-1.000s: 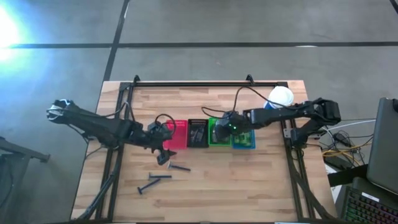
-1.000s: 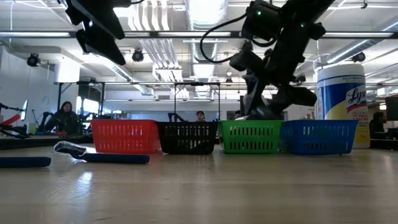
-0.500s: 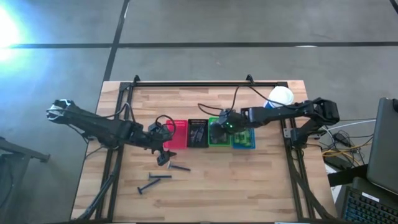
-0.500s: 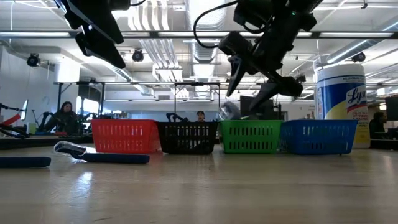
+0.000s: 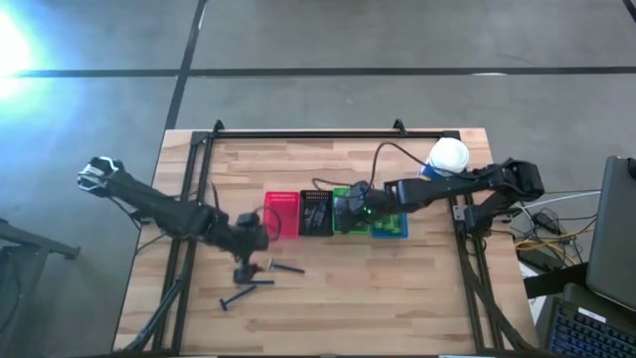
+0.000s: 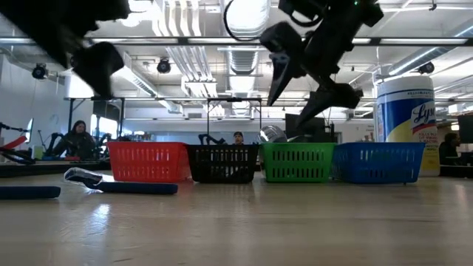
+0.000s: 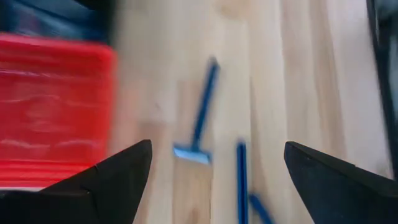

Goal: Pick & Place Travel size toiletries
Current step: Put the blue razor into the red bin

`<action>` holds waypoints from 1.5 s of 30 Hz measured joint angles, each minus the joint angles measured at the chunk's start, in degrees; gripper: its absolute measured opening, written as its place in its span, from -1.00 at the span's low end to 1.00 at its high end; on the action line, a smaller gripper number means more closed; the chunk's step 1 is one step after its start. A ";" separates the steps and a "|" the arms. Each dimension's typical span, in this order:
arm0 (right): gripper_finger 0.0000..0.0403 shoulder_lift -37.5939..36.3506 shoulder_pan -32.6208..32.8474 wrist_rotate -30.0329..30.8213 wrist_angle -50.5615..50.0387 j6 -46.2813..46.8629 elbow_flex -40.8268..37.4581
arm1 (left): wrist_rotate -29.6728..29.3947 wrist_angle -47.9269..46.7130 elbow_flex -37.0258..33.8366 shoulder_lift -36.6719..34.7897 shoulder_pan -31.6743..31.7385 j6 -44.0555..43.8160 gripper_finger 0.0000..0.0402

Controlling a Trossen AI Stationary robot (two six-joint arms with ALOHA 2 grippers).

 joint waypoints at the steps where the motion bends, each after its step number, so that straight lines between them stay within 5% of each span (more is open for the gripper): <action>1: 0.51 -0.02 0.93 0.00 0.02 -0.64 0.15 | 0.79 -0.12 -0.81 0.60 -1.15 1.78 0.84; 5: 0.54 -0.05 3.84 0.00 -0.47 0.22 0.13 | 3.89 -0.88 -3.16 3.90 -4.72 0.06 0.84; 11: 0.57 -0.05 6.26 0.91 -2.54 3.36 -0.21 | 11.36 -2.70 -3.18 7.43 -11.76 -22.10 0.84; 23: 0.66 -0.02 7.23 4.54 -3.35 4.27 -0.47 | 1.60 -2.72 0.02 13.55 -28.72 -44.03 0.71; 36: 0.58 0.00 7.26 4.88 -3.35 4.14 -0.70 | 0.60 -3.56 3.02 26.21 -28.69 -49.41 0.04; 45: 0.42 0.04 7.23 5.07 -3.33 3.57 -0.82 | 0.22 -3.87 2.77 25.65 -28.64 -48.40 -0.86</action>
